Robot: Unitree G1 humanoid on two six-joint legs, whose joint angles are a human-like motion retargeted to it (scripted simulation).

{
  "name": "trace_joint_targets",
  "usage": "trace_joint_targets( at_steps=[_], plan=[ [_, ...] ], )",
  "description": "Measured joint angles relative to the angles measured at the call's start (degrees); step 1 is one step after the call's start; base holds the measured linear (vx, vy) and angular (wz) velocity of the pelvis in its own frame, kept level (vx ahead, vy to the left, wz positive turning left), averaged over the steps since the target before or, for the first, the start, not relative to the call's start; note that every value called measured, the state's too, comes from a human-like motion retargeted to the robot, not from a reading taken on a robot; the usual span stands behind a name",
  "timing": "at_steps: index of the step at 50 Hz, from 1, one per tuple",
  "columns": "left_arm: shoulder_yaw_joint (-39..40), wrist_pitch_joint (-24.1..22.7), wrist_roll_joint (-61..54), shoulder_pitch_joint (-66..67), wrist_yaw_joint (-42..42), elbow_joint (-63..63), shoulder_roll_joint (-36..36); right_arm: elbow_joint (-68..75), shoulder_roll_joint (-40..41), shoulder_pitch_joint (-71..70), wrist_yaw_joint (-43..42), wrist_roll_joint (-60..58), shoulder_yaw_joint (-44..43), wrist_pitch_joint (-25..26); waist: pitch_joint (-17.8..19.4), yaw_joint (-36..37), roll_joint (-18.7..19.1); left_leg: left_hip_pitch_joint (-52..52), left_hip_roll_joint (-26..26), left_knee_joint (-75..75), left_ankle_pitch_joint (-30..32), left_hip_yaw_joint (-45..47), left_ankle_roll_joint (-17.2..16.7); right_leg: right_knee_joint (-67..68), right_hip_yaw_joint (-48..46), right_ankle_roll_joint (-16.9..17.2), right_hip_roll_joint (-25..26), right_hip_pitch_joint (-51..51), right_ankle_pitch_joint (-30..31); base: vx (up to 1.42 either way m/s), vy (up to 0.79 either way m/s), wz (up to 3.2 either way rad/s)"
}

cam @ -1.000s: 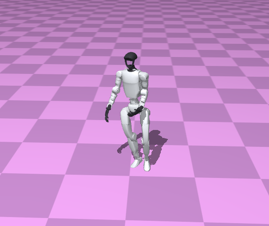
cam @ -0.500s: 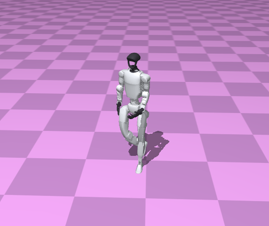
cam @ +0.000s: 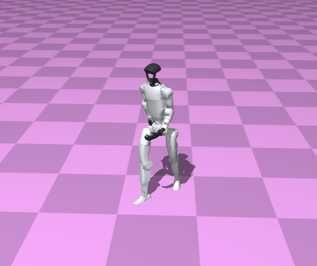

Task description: Walk run

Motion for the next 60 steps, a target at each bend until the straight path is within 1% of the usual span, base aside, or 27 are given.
trace_joint_targets(
  at_steps=[2, 4, 5, 7, 8, 10, 13, 15, 17, 20, 22, 25, 28, 30, 33, 36, 38, 40, 42, 45, 47, 48, 50, 52, 55, 57, 60],
  plan=[
    [0.04, 0.37, 0.79, 0.94, -0.74, 0.78, -0.68, -0.83, -0.09, -1.03, -1.19, 1.07, 0.24, -0.08, -1.46, -0.24, 0.69, 0.22, 1.30, 2.59, 5.13, -0.34, -3.10, -0.04, 2.10, -1.61, 1.84, 1.63, -0.34, 0.68, -0.36, 0.10],
    [-0.27, 0.53, 1.84, 2.11, -1.46, 1.46, -1.35, -0.98, -0.36, -2.72, -2.12, 1.89, 0.20, 0.19, -2.39, 0.30, 0.95, -0.17, 2.71, 7.30, 13.76, -1.13, -6.55, -0.05, 3.14, -1.95, 2.57, 3.80, -2.56, 0.79, -0.45, -0.01],
    [-0.69, 0.46, 2.32, 2.69, -1.58, 1.77, -1.76, -0.98, -0.58, -3.77, -2.34, 2.10, -0.03, 0.39, -2.55, 0.42, 0.64, -0.56, 3.12, 10.41, 19.04, -2.04, -8.24, -0.51, 3.71, -2.22, 2.82, 5.34, -3.57, 0.85, -0.52, 0.01],
    [-1.42, -0.27, 2.42, 3.61, -0.74, 1.60, -2.10, -1.80, -1.05, -6.35, -1.72, 2.12, 0.84, 0.27, -2.64, 0.61, -1.88, -2.68, 2.67, 19.22, 27.38, -2.59, -10.38, -1.18, 3.76, -3.01, 2.13, 8.36, -5.12, 0.64, -0.44, -0.35],
    [-1.53, -0.60, 2.16, 3.77, -0.50, 1.27, -1.97, -2.79, -1.27, -7.67, -1.25, 2.22, 1.64, 0.06, -2.75, 1.24, -3.37, -4.37, 2.25, 24.47, 30.16, -1.84, -10.49, -1.16, 5.25, -3.52, 2.05, 9.50, -6.18, 0.59, -0.45, -0.67],
    [-1.55, -0.57, 1.88, 3.84, -1.42, 0.76, -1.39, -5.53, -1.71, -9.93, -0.68, 2.65, 3.21, -0.38, -2.94, 1.97, -5.02, -9.00, 2.26, 34.99, 34.68, -2.47, -8.78, -0.97, 6.88, -3.33, 1.65, 11.83, -8.24, 0.65, -0.50, -0.46],
    [-0.93, 0.61, 2.42, 3.36, -3.59, 0.58, -0.46, -10.27, -2.50, -13.34, -0.60, 2.39, 4.53, -0.68, -3.04, 2.16, -6.30, -15.57, 2.98, 43.63, 25.99, -5.33, -8.46, -1.65, 7.22, -4.20, 2.92, 14.33, -9.53, 0.54, -0.41, -0.25],
    [-0.16, 0.97, 2.81, 3.20, -3.74, 0.44, -0.13, -12.74, -2.90, -15.94, -0.57, 1.52, 4.99, -0.86, -2.73, 3.55, -7.26, -19.05, 3.89, 44.90, 20.57, -4.96, -6.47, -1.66, 9.25, -4.15, 4.02, 15.79, -10.24, 0.45, -0.38, -0.95],
    [0.85, 0.48, 2.70, 3.37, -2.74, 0.16, -0.08, -14.36, -3.23, -18.52, -0.22, 1.08, 5.80, -1.27, -2.20, 4.75, -7.93, -21.67, 5.50, 42.70, 14.94, -2.00, -2.76, -1.46, 11.65, -4.15, 5.48, 16.92, -10.46, 0.38, -0.32, -1.21],
    [2.34, -0.21, 2.19, 4.08, -1.67, -0.38, -0.49, -15.67, -3.59, -22.12, 0.38, 1.95, 7.52, -2.29, -1.26, 6.90, -8.06, -24.29, 7.90, 33.09, 11.23, 3.62, 0.03, -1.28, 15.72, -4.26, 8.34, 18.70, -10.78, 0.43, -0.32, -1.33],
    [3.38, -0.02, 1.62, 4.66, -1.57, -0.63, -1.00, -16.37, -3.57, -23.89, 0.74, 2.67, 8.62, -3.10, -0.78, 7.53, -7.58, -25.32, 8.07, 24.69, 10.77, 6.54, 1.13, -1.41, 16.93, -4.44, 10.10, 20.07, -11.20, 0.50, -0.32, -1.19],
    [5.06, 0.37, 0.47, 4.86, -1.76, -0.92, -1.51, -17.89, -3.24, -25.85, 1.48, 3.08, 10.02, -4.05, 0.25, 8.86, -6.17, -27.48, 5.59, 13.15, 10.35, 5.58, 0.36, -1.68, 18.91, -4.78, 12.96, 22.16, -12.01, 0.47, -0.23, -1.29],
    [6.06, 0.27, 0.30, 4.97, -1.76, -1.24, -1.42, -19.07, -2.39, -25.74, 0.93, 2.96, 10.65, -4.69, 1.08, 10.14, -5.66, -30.66, 1.54, 3.78, 10.65, -1.98, -1.97, -1.63, 21.43, -5.22, 14.55, 24.32, -13.07, 0.48, -0.18, -1.23],
    [6.54, 0.26, 0.61, 5.02, -1.86, -1.47, -0.99, -18.87, -1.62, -24.79, 0.18, 3.03, 10.98, -5.05, 1.59, 10.44, -5.39, -31.61, -0.90, -2.40, 11.76, -7.02, -5.38, -1.37, 22.33, -5.70, 15.50, 25.78, -13.99, 0.62, -0.18, -0.92],
    [7.05, 0.32, 1.06, 4.81, -2.00, -1.58, -0.23, -15.52, -0.67, -22.61, -0.35, 2.93, 11.23, -4.78, 2.23, 10.28, -5.17, -30.91, -1.91, -6.36, 12.43, -7.64, -8.50, -0.39, 22.59, -6.55, 16.69, 27.73, -15.09, 0.59, -0.15, -0.71],
    [7.40, 0.24, 1.14, 4.46, -1.76, -1.40, 0.15, -8.97, -0.59, -19.96, 0.35, 1.36, 10.79, -3.30, 1.82, 11.26, -5.73, -29.93, -2.56, -3.99, 16.28, -7.69, -2.19, 1.18, 22.85, -6.31, 16.63, 28.95, -14.45, 0.66, -0.13, -0.92],
    [7.66, 0.19, 1.10, 4.48, -1.66, -1.12, 0.20, -3.75, -0.97, -17.68, 1.14, -0.61, 10.25, -1.64, 1.11, 12.46, -6.12, -28.74, -2.83, -4.06, 19.95, -7.97, -0.46, 2.63, 23.08, -5.62, 16.45, 29.68, -12.49, 0.60, -0.11, -1.11],
    [7.81, 0.27, 0.85, 4.67, -1.57, -0.61, 0.08, 1.03, -1.52, -14.65, 1.79, -3.03, 9.47, 0.60, -0.26, 12.35, -6.75, -27.10, -3.06, -4.45, 19.80, -6.51, 1.98, 4.49, 22.24, -3.83, 15.48, 29.95, -8.75, 0.95, -0.10, -0.80],
    [8.16, 0.48, 0.10, 4.22, -1.03, 0.08, 0.20, 3.19, -1.76, -10.71, 2.28, -5.03, 8.79, 3.29, -1.32, 11.83, -7.46, -26.19, -2.49, -3.66, 17.54, -5.09, 2.36, 8.11, 21.16, -0.09, 13.88, 29.26, -1.39, 0.72, -0.11, -0.85],
    [7.53, 0.33, -0.75, 2.95, -0.16, 0.05, 1.50, 3.19, -1.86, -4.55, 3.71, -5.87, 7.31, 4.63, -1.30, 10.94, -6.90, -23.64, -1.02, -3.36, 14.37, -3.77, 3.58, 16.22, 22.00, 8.58, 13.79, 26.77, 11.00, 0.73, -0.13, -0.75],
    [6.63, -0.06, -0.60, 2.06, -0.37, -0.98, 2.72, 3.19, -2.44, -1.97, 5.05, -4.87, 6.48, 3.27, -1.17, 10.35, -5.57, -21.96, 0.80, -2.93, 11.87, -3.16, 3.72, 23.72, 21.07, 13.85, 14.84, 23.26, 15.80, 0.56, -0.09, -0.83],
    [6.39, 0.03, -0.49, 1.38, -0.72, -1.31, 3.24, 3.19, -2.91, -1.04, 5.88, -4.45, 5.81, 2.80, -1.35, 10.90, -5.03, -21.46, 1.88, -2.45, 10.57, -1.87, 3.57, 27.75, 20.72, 15.22, 14.78, 21.08, 17.40, 0.48, -0.05, -1.28],
    [6.10, 0.72, -0.60, -0.46, -1.30, -1.28, 4.24, 3.19, -3.70, 0.23, 6.81, -3.88, 3.78, 3.23, -1.40, 11.55, -3.38, -20.33, 3.70, -1.83, 8.57, 0.54, 3.92, 34.38, 20.10, 12.96, 14.76, 16.79, 15.48, 0.56, -0.02, -1.31],
    [5.46, 1.07, -1.00, -2.62, -1.20, -0.92, 5.27, 3.00, -4.13, 0.51, 5.92, -2.50, 1.13, 3.60, -0.87, 10.66, -1.85, -18.49, 4.40, -1.85, 6.99, 1.66, 4.19, 37.81, 18.92, 9.03, 14.19, 12.70, 8.92, 0.47, 0.00, -0.69],
    [3.33, 0.21, -1.07, -4.62, -0.30, -1.48, 6.63, 1.27, -3.77, 1.04, 3.97, 1.35, -2.42, 1.63, 0.02, 7.12, -0.52, -16.07, 4.21, -1.95, 5.38, 1.12, 4.17, 37.39, 16.41, 5.83, 12.38, 7.16, 1.24, 0.45, -0.02, 0.06],
    [2.30, -0.08, -0.86, -5.17, -0.57, -2.30, 7.17, 0.51, -3.31, 1.17, 3.16, 4.53, -3.65, 0.16, 0.26, 4.80, -0.37, -14.37, 3.33, -2.13, 4.25, 1.10, 4.26, 32.45, 15.30, 6.16, 10.53, 4.73, -2.15, 0.42, -0.04, 0.10],
    [1.43, 0.36, -0.94, -6.09, -1.57, -3.22, 7.70, 0.37, -2.37, 0.57, 2.92, 8.58, -4.66, -0.29, 0.53, 2.59, -1.29, -11.17, 0.89, -2.86, 2.38, 2.47, 4.52, 21.84, 14.29, 7.03, 7.66, 2.45, -2.71, 0.48, -0.06, -0.22]
  ],
)
